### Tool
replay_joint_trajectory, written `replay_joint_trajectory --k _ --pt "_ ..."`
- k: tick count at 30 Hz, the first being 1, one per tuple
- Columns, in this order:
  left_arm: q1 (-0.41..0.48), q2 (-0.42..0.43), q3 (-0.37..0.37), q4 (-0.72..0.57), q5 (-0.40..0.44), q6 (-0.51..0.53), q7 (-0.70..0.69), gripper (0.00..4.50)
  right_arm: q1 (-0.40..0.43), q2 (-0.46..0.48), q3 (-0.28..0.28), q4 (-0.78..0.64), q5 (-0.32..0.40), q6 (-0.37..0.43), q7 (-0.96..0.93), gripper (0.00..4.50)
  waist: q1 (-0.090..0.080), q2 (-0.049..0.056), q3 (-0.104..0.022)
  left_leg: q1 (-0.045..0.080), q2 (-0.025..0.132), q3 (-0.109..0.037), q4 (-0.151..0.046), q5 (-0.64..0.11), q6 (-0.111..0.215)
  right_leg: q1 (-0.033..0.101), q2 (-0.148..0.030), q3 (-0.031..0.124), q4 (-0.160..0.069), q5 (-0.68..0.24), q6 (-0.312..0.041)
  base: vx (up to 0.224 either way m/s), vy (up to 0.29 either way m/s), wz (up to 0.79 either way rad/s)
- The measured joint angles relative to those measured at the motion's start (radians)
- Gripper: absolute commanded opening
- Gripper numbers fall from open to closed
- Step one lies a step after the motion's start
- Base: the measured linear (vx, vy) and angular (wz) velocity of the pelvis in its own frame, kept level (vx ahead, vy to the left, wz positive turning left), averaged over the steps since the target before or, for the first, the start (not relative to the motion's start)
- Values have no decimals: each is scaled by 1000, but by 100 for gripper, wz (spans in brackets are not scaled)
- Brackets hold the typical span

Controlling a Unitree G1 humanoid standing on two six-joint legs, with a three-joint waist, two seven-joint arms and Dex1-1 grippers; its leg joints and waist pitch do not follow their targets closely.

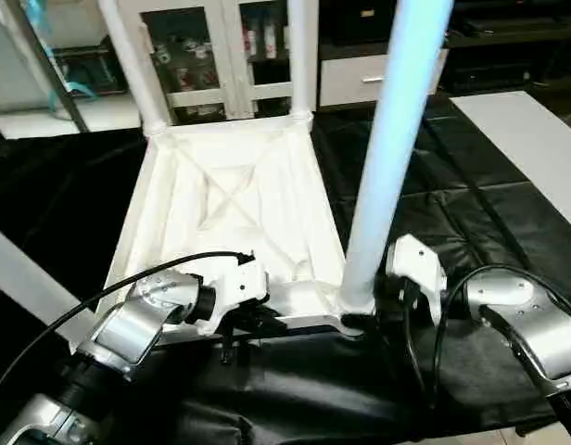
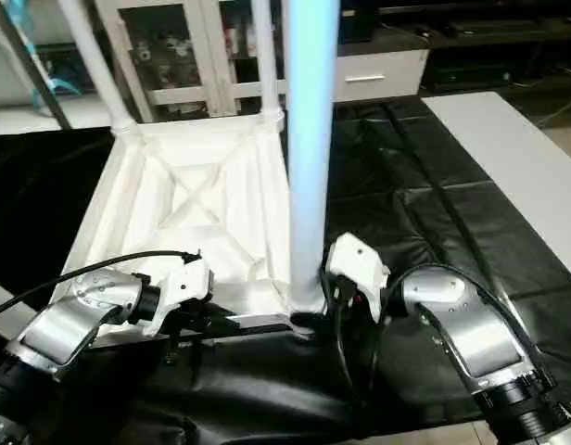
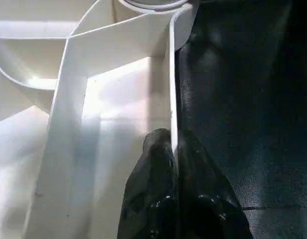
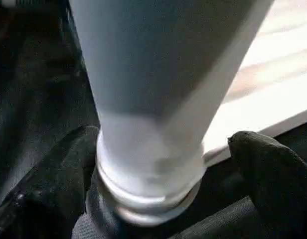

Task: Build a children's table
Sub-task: Rotate leg to tighten

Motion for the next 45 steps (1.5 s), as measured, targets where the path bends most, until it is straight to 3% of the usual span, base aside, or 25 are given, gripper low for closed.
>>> replay_joint_trajectory --k 5,14,21,27,31,38,45 --pt "-5 -3 -1 5 2 -2 -3 0 0 2 2 18 6 -3 17 374 15 0 0 0 0 1 0 0 0 -1 0 0 1 0 0 0 0 0" --pt "-9 -2 0 14 2 -6 -4 0 0 16 3 37 9 -24 36 288 15 -1 0 0 1 1 0 1 1 -2 0 0 2 2 -2 0 0 0" --pt "-9 2 2 14 2 -7 -14 0 3 21 -1 39 21 -24 39 275 16 -1 0 0 1 1 1 1 1 -3 0 1 2 2 -3 0 0 0" --pt "-11 -2 21 31 1 -5 -15 0 25 90 -41 67 29 -36 0 274 12 -1 0 0 1 2 1 1 1 -4 0 1 2 4 -7 0 0 0" --pt "-64 -68 35 107 33 9 71 0 21 191 -101 137 26 -49 -155 274 4 -1 0 0 1 3 1 0 -1 -6 0 1 0 10 -17 0 0 0" --pt "-139 -208 45 224 89 51 255 0 -21 364 -162 257 -66 -91 -483 273 -15 -1 0 2 1 11 1 0 -1 -7 -4 3 -1 14 -23 0 0 0" --pt "-222 -351 62 352 164 82 484 0 -150 538 -241 451 -133 -126 -817 273 -23 -1 -1 2 1 12 0 0 -1 -8 -5 3 -4 14 -22 0 0 0"
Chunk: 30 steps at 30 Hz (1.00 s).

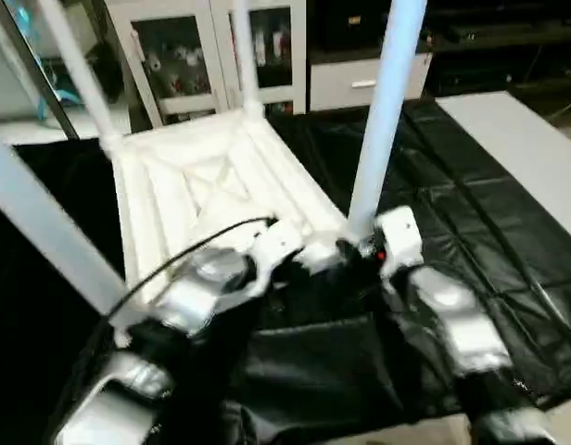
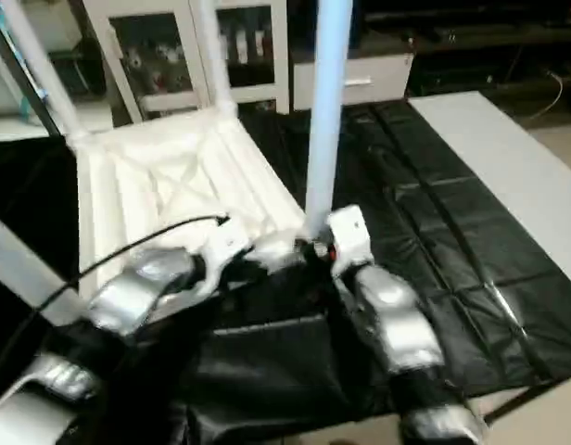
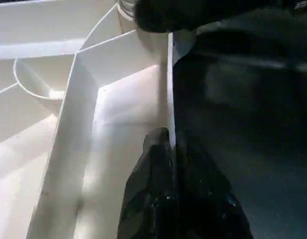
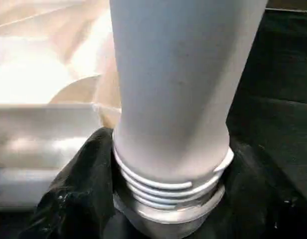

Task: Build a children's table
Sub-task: Rotate leg to tighten

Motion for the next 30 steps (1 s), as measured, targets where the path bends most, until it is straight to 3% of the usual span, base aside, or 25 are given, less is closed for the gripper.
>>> replay_joint_trajectory --k 5,7,9,13,17,22,26,30 --pt "-7 -20 -1 8 17 -1 27 0 -11 20 -17 38 -3 -42 -39 273 -1 1 -1 -1 0 1 -4 0 0 2 0 -1 -15 6 0 0 0 0" --pt "0 -7 -3 -12 14 -3 -3 0 21 20 -27 -4 5 -46 -11 273 1 0 0 -3 0 3 -4 0 0 3 -1 0 -17 15 -4 0 0 0" --pt "7 2 -4 -28 12 -6 -25 0 38 18 -27 -29 5 -48 0 329 4 0 0 -4 0 3 -4 0 1 2 -1 -1 -17 15 -3 0 0 0" --pt "30 38 0 -70 -9 -6 -85 0 103 -8 -31 -124 70 -36 102 369 16 1 -1 -5 0 3 -9 1 2 -2 -1 -1 -16 14 0 0 0 0" --pt "64 86 -7 -130 -43 -1 -186 0 143 -104 -8 -261 132 25 243 398 24 1 0 -5 1 3 -10 2 4 -3 -1 -2 -17 12 3 0 0 0" --pt "103 153 -32 -216 -97 25 -353 0 206 -280 34 -448 186 106 463 421 58 1 0 -5 0 5 -11 2 5 0 -1 0 -20 10 3 0 0 0" --pt "115 210 -45 -241 -125 20 -450 0 287 -426 56 -527 215 161 627 421 58 2 0 -5 0 7 -11 1 6 1 -2 0 -23 10 3 0 0 0" --pt "124 225 -46 -248 -132 23 -485 0 301 -481 72 -573 243 196 700 421 50 2 0 -5 0 7 -11 1 6 1 -2 0 -22 10 3 0 0 0"
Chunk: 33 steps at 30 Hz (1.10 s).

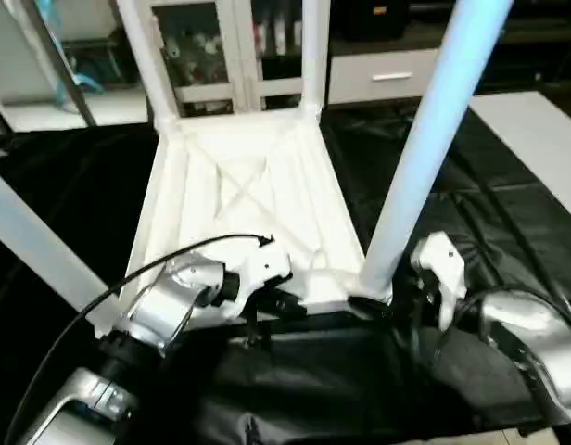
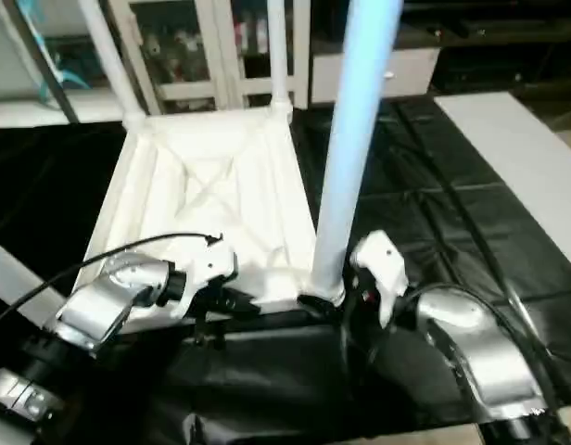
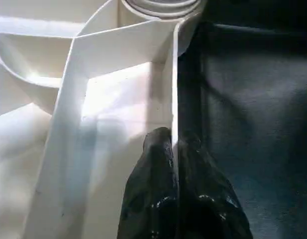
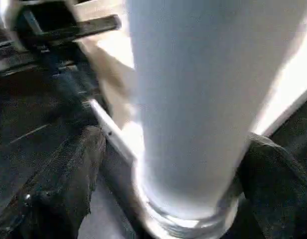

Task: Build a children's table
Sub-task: Rotate leg to tighten

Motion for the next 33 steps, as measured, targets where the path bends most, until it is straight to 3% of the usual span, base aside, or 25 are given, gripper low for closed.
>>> replay_joint_trajectory --k 8,25,33 --pt "3 20 -2 -5 -8 3 -19 0 -36 22 32 21 -6 5 14 421 -4 0 0 0 0 0 0 0 0 0 0 0 1 0 0 0 0 0" --pt "9 25 -7 -24 -10 15 -23 0 -71 3 66 105 -49 -24 44 276 1 0 0 0 0 0 0 0 0 0 -1 -1 2 0 0 0 0 0" --pt "9 29 -6 -23 -10 16 -22 0 -70 30 53 127 -45 -39 39 272 -4 0 0 0 0 0 1 1 0 0 -1 -1 3 0 0 0 0 0"
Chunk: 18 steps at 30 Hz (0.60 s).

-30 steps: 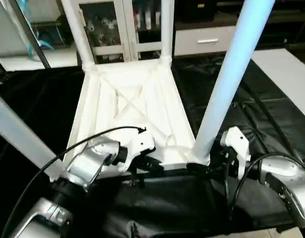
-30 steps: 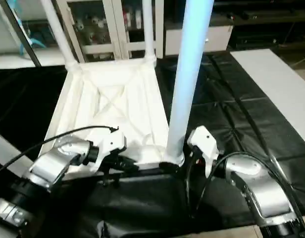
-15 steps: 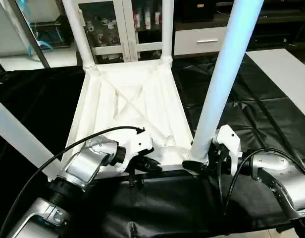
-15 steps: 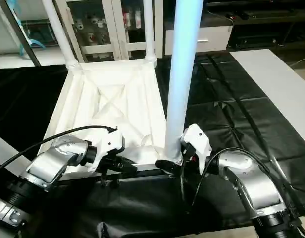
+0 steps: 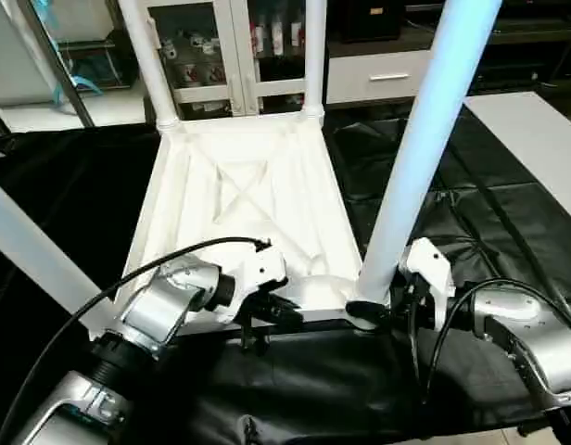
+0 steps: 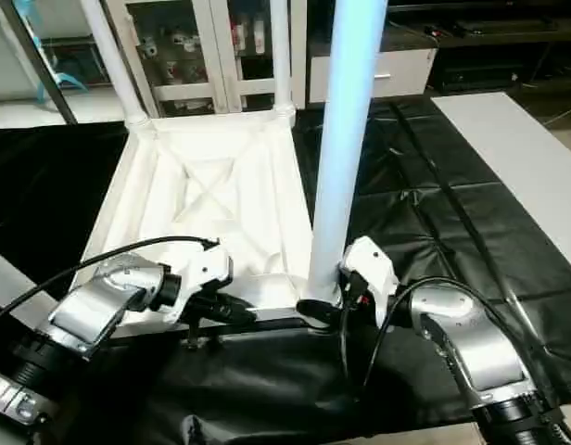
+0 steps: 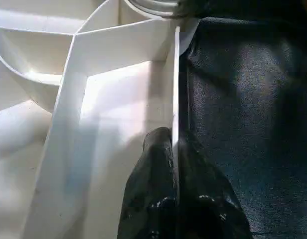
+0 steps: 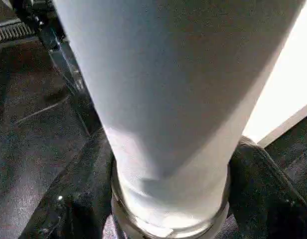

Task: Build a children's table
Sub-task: Rotate leg to tighten

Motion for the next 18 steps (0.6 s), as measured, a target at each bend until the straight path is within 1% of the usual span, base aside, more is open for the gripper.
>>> replay_joint_trajectory --k 3,6,7,9,11,14,15,18 --pt "-6 -7 10 16 6 -1 34 0 -1 81 -24 41 -4 -18 -86 272 -9 -1 0 2 0 0 1 0 0 -1 0 0 3 1 -1 0 0 0" --pt "-25 -55 26 63 33 -1 120 0 -33 183 -58 115 -25 -38 -246 272 -31 -1 0 4 0 0 1 0 -1 -2 -1 -1 3 5 -7 0 0 0" --pt "-42 -90 32 97 44 -2 166 0 -54 232 -75 154 -38 -47 -322 272 -39 -1 0 4 0 0 1 0 -1 -2 -1 0 2 5 -7 0 0 0" --pt "-58 -127 38 128 59 -5 225 0 -83 274 -96 200 -58 -59 -416 272 -49 -1 0 4 0 0 1 0 -1 -2 -2 -1 2 5 -7 0 0 0" --pt "-82 -162 40 170 69 -7 285 0 -115 327 -104 251 -81 -79 -511 271 -57 0 0 6 -1 0 1 0 -1 -3 -3 -1 1 4 -7 0 0 0" --pt "-145 -246 53 273 103 -8 422 0 -213 425 -126 385 -153 -115 -722 270 -61 2 0 6 -2 0 1 0 -1 -9 -5 -1 1 1 -1 -36 6 -2" --pt "-158 -263 57 295 109 -9 456 0 -235 440 -128 418 -167 -124 -770 270 -60 2 0 6 -2 0 1 0 -1 -9 -5 -1 1 0 0 0 0 0" --pt "-204 -327 64 383 130 -22 569 0 -315 492 -157 540 -200 -158 -930 270 -57 4 0 6 -3 0 0 0 -1 -8 -5 -1 -1 0 1 0 0 0"
